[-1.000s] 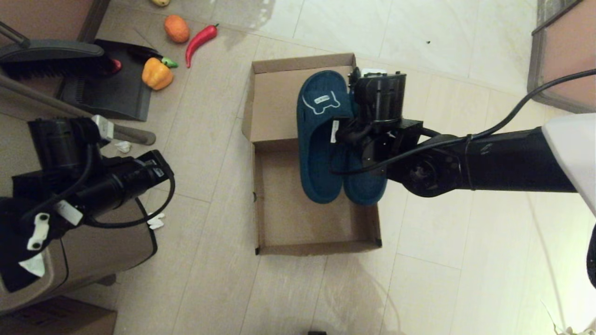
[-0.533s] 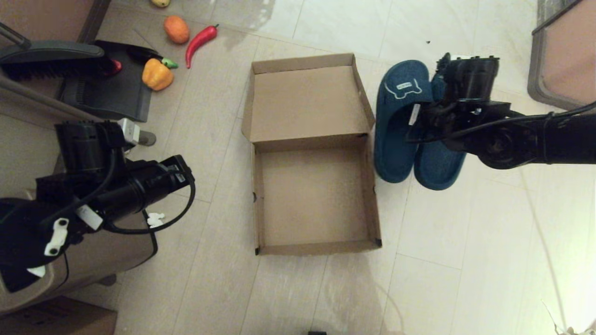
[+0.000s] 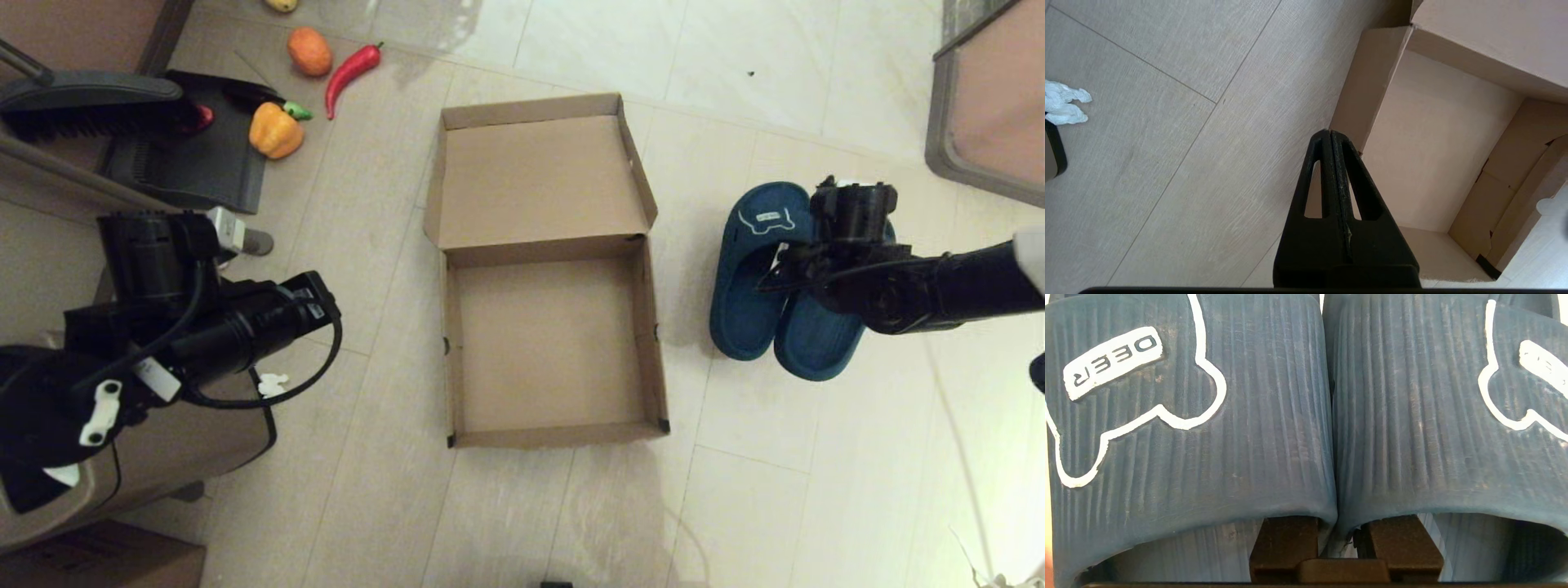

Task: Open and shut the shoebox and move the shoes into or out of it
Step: Put the shoes out of the shoe box

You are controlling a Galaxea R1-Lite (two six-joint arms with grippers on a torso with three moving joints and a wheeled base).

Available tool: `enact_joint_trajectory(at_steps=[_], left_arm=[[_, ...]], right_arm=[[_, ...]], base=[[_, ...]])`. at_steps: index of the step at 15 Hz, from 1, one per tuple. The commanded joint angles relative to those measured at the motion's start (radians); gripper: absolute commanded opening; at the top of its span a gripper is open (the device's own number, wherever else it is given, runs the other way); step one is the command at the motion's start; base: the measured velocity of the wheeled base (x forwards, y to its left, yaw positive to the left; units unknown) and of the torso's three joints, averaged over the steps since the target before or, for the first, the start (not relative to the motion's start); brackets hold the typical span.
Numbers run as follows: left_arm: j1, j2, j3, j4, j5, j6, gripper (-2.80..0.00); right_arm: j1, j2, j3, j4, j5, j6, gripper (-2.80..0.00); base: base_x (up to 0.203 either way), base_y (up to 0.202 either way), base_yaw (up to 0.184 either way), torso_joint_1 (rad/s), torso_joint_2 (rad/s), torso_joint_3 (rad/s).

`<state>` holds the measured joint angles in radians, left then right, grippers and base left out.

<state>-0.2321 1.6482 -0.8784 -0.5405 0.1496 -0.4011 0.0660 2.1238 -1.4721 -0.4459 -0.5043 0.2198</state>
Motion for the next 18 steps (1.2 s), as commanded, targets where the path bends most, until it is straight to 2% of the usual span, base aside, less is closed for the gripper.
enact_joint_trajectory(at_steps=[1,5,8,9,12,14,18], left_arm=[[-0.001,0.007,-0.002,-0.004,0.001,-0.002,-2.8],[0.016,0.009,0.0,-0.006,0.001,-0.006,-2.8],[0.02,0.019,0.0,-0.007,-0.001,-0.009,-2.8],[0.021,0.019,0.003,-0.007,-0.002,-0.011,-2.8],[0.022,0.024,0.004,-0.009,-0.001,-0.014,-2.8],[0.034,0.021,0.006,-0.007,0.001,-0.047,-2.8],[0.051,0.025,0.003,-0.007,-0.001,-0.053,-2.8]], right_arm=[[-0.004,0.117,0.001,-0.025,0.002,0.001,-2.8],[-0.011,0.26,0.006,-0.072,0.019,0.001,-2.8],[-0.005,0.214,0.047,-0.073,0.05,-0.003,-2.8],[-0.004,0.215,0.044,-0.075,0.05,-0.003,0.0],[0.004,0.203,0.061,-0.079,0.059,0.0,0.0],[0.018,0.175,0.124,-0.079,0.061,0.003,0.0],[0.029,0.155,0.233,-0.127,0.059,0.003,0.0]], base=[[0.0,0.0,0.0,0.0,0.0,0.0],[0.0,0.0,0.0,0.0,0.0,0.0],[0.0,0.0,0.0,0.0,0.0,0.0],[0.0,0.0,0.0,0.0,0.0,0.0],[0.0,0.0,0.0,0.0,0.0,0.0],[0.0,0.0,0.0,0.0,0.0,0.0],[0.0,0.0,0.0,0.0,0.0,0.0]])
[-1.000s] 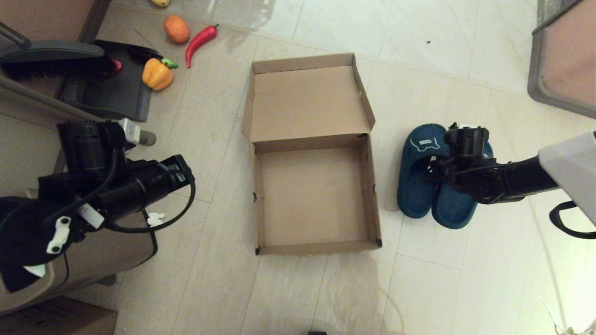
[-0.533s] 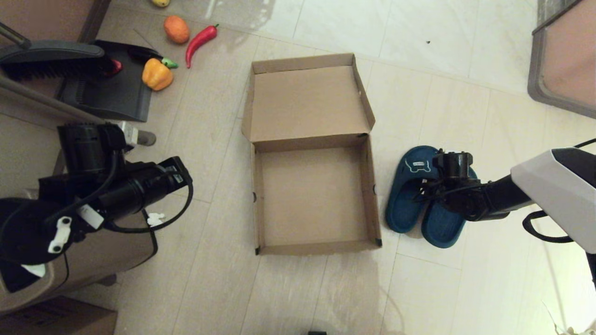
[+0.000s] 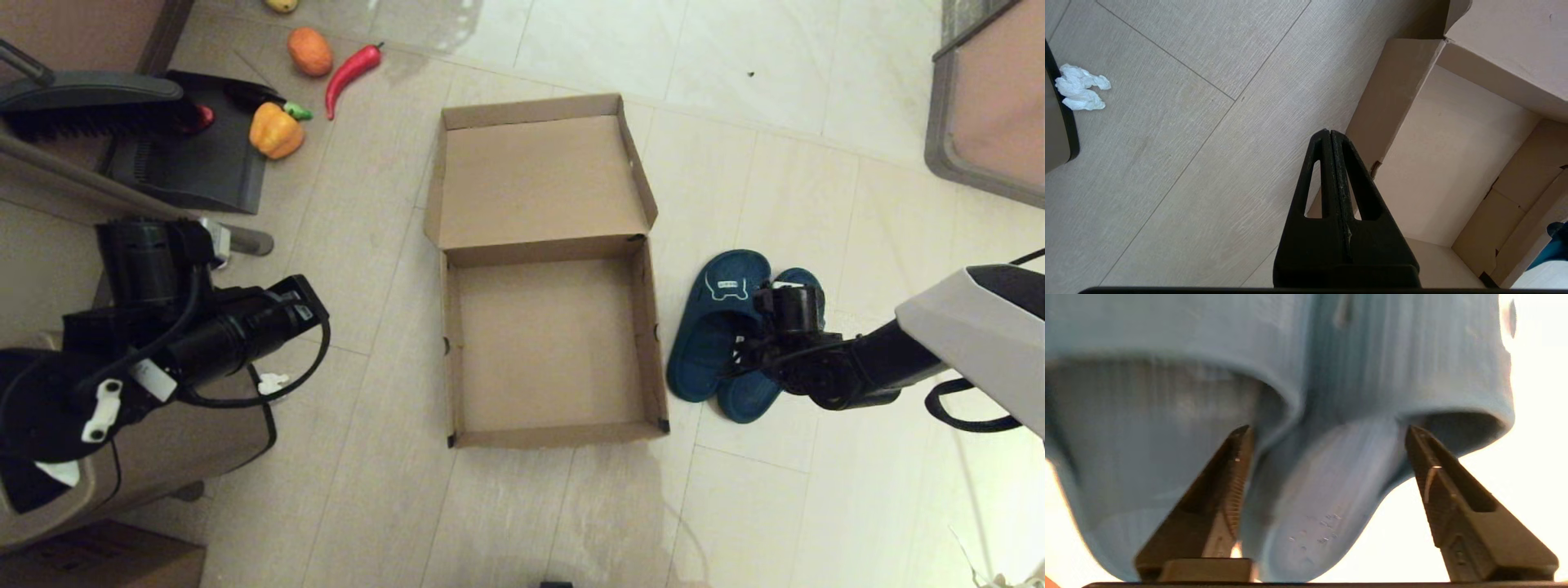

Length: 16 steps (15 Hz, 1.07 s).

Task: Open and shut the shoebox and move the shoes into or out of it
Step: Put the shoes out of the shoe box, then put the shoes into the shoe box

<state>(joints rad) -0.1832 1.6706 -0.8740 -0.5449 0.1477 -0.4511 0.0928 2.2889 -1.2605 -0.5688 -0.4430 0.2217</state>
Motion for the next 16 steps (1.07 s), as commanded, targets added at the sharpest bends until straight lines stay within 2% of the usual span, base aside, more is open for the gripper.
enact_joint_trajectory(at_steps=[1,3,7,12,14,16], left_arm=[[0.002,0.004,-0.002,-0.003,0.001,-0.003,-2.8],[0.002,0.01,0.0,-0.003,0.001,-0.003,-2.8],[0.011,0.012,-0.003,-0.004,0.003,-0.005,-2.8],[0.011,-0.003,0.024,-0.004,0.004,-0.005,-2.8],[0.011,-0.003,0.026,-0.004,0.006,-0.003,-2.8],[0.01,0.001,0.026,-0.003,0.003,-0.001,-2.8]], right_arm=[[0.002,-0.011,0.04,-0.036,-0.003,-0.001,0.0],[0.003,-0.011,0.082,-0.077,-0.001,0.002,0.0],[0.029,0.023,0.064,-0.177,0.003,0.016,0.0],[0.029,0.153,-0.127,-0.208,-0.016,0.037,0.0],[0.026,0.194,-0.229,-0.198,-0.039,0.03,0.0],[0.016,0.207,-0.27,-0.163,-0.049,0.028,0.0]], base=[[0.0,0.0,0.0,0.0,0.0,0.0],[0.0,0.0,0.0,0.0,0.0,0.0],[0.0,0.0,0.0,0.0,0.0,0.0],[0.0,0.0,0.0,0.0,0.0,0.0],[0.0,0.0,0.0,0.0,0.0,0.0],[0.0,0.0,0.0,0.0,0.0,0.0]])
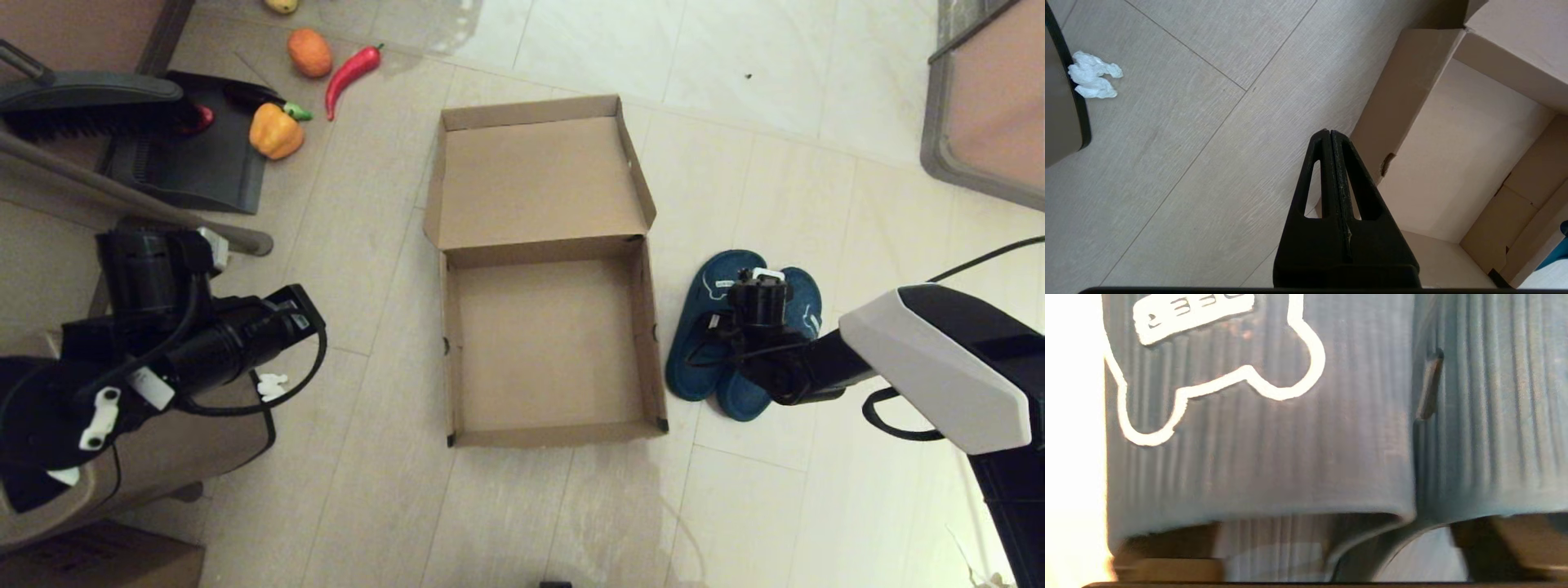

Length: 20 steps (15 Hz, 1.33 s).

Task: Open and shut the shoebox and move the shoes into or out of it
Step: Put the shoes into the shoe box

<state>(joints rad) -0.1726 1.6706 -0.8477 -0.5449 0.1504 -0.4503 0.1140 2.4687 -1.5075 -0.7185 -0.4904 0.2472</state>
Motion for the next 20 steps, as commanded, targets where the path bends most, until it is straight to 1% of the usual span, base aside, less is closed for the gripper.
enact_joint_trajectory(at_steps=[1,6,8,11,13,15,20], left_arm=[[-0.001,0.003,-0.002,-0.004,0.0,-0.002,-2.8],[-0.001,0.004,-0.001,-0.004,0.001,-0.002,-2.8],[-0.001,0.012,-0.001,-0.004,0.0,-0.002,-2.8],[-0.002,0.015,0.01,-0.004,-0.002,-0.005,-2.8],[-0.002,0.013,0.036,-0.005,-0.001,-0.007,-2.8],[-0.004,0.006,0.052,-0.006,-0.002,-0.008,-2.8],[-0.005,0.006,0.059,-0.017,-0.002,-0.008,-2.8]], right_arm=[[-0.013,0.029,-0.026,-0.013,-0.002,0.003,-2.8],[-0.059,0.031,-0.01,-0.018,-0.002,0.014,-2.8],[-0.059,0.002,0.012,-0.015,-0.002,0.014,-2.8],[-0.025,-0.094,0.149,-0.019,0.001,0.016,-2.8],[0.001,-0.14,0.23,-0.021,0.001,0.032,-2.8],[0.011,-0.187,0.277,-0.021,0.0,0.044,-2.8],[0.065,-0.348,0.364,-0.014,-0.005,0.041,-2.8]], base=[[0.0,0.0,0.0,0.0,0.0,0.0],[0.0,0.0,0.0,0.0,0.0,0.0],[0.0,0.0,0.0,0.0,0.0,0.0],[0.0,0.0,0.0,0.0,0.0,0.0],[0.0,0.0,0.0,0.0,0.0,0.0],[0.0,0.0,0.0,0.0,0.0,0.0],[0.0,0.0,0.0,0.0,0.0,0.0]])
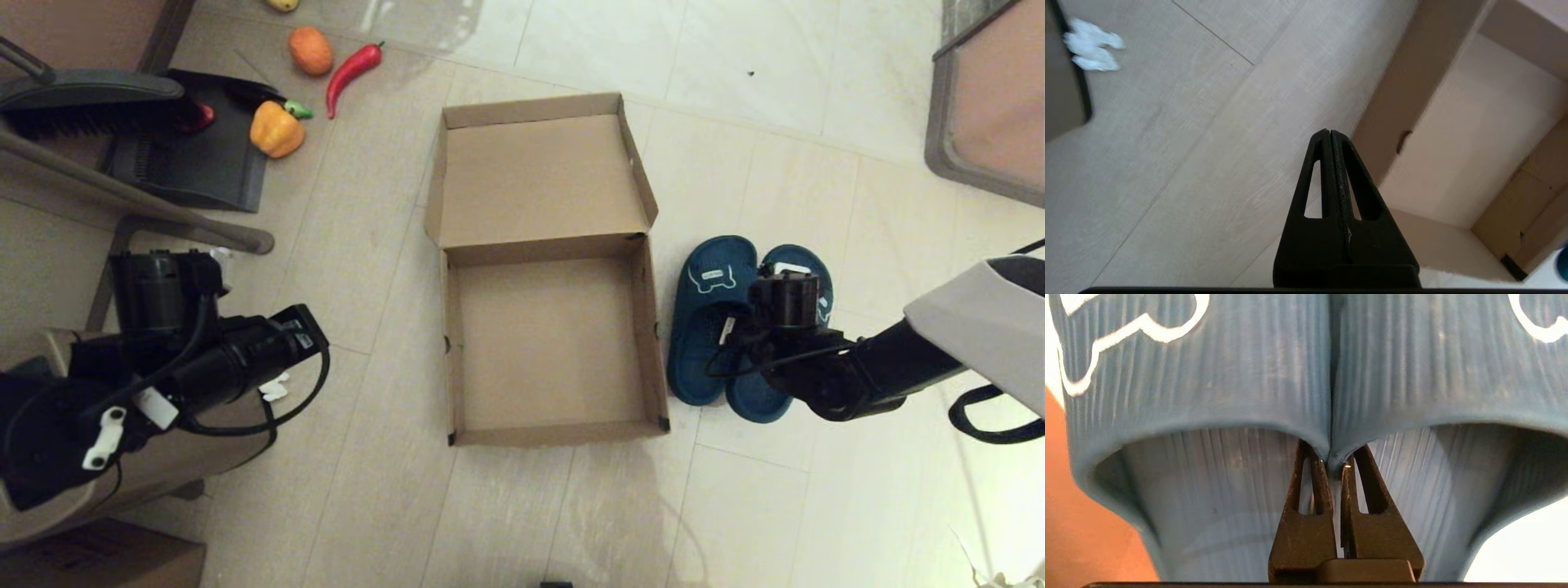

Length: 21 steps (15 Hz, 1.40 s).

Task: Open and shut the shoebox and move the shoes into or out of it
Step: Put the shoes into the shoe box

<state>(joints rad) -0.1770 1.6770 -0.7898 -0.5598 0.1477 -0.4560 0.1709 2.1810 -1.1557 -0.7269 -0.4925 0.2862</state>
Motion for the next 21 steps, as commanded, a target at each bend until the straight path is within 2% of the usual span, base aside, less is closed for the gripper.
enact_joint_trajectory(at_steps=[1,7,8,11,14,16,18,21], left_arm=[[-0.001,0.0,0.001,-0.005,0.001,-0.003,-2.8],[-0.002,-0.014,0.035,-0.017,0.0,-0.004,-2.8],[-0.002,-0.016,0.037,-0.017,-0.002,-0.004,-2.8],[-0.002,-0.014,0.061,-0.025,0.001,-0.004,-2.8],[0.005,-0.03,0.116,-0.102,0.001,0.002,-2.8],[0.005,-0.051,0.141,-0.141,-0.002,0.015,-2.8],[0.012,-0.067,0.156,-0.143,-0.003,0.025,-2.8],[0.043,-0.062,0.144,-0.144,-0.006,0.058,-2.8]], right_arm=[[0.015,-0.098,0.024,0.001,-0.004,-0.002,-2.8],[0.062,-0.345,0.038,0.175,-0.004,-0.007,-2.8],[0.084,-0.387,0.037,0.214,-0.003,-0.007,-2.8],[0.234,-0.444,0.036,0.308,-0.005,-0.003,-2.8],[0.414,-0.42,0.022,0.322,-0.053,-0.003,-2.8],[0.498,-0.359,0.009,0.323,-0.069,-0.003,-2.8],[0.538,-0.28,-0.007,0.318,-0.07,-0.001,-2.8],[0.552,-0.138,-0.099,0.31,-0.065,0.003,-2.8]], base=[[0.0,0.0,0.0,0.0,0.0,0.0],[0.0,0.0,0.0,0.0,0.0,0.0],[0.0,0.0,0.0,0.0,0.0,0.0],[0.0,0.0,0.0,0.0,0.0,0.0],[0.0,0.0,0.0,0.0,0.0,0.0],[0.0,0.0,0.0,0.0,0.0,0.0],[0.0,0.0,0.0,0.0,0.0,0.0],[0.0,0.0,0.0,0.0,0.0,0.0]])
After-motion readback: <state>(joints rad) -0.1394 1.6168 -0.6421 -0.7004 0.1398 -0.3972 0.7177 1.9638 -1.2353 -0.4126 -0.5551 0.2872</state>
